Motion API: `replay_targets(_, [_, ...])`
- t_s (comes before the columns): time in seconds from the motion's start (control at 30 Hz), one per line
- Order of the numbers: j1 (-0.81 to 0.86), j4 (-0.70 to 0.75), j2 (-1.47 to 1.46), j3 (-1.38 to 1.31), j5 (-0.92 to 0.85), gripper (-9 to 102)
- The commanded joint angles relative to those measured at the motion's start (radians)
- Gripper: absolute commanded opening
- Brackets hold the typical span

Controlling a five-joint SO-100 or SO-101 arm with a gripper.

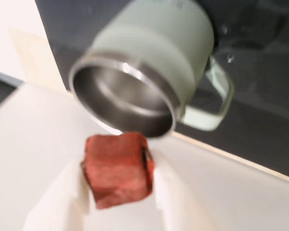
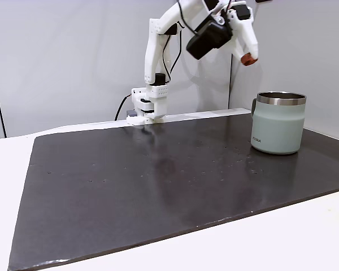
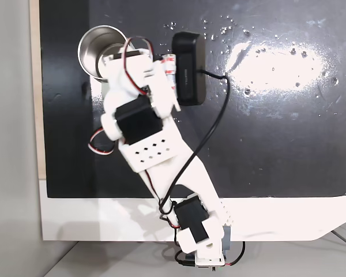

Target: Grasp a cube and put it in the cup.

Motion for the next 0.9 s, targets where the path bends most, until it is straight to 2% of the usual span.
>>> replay_targets(0.0, [-0.034,-0.029,-0.057,-0.14,-0.017,0])
replay_targets(0.47, [-0.044,-0.04,-0.44,-0.522,0.011,0])
replay_targets(0.87, [-0.086,-0.043,-0.502,-0.566,0.008,2])
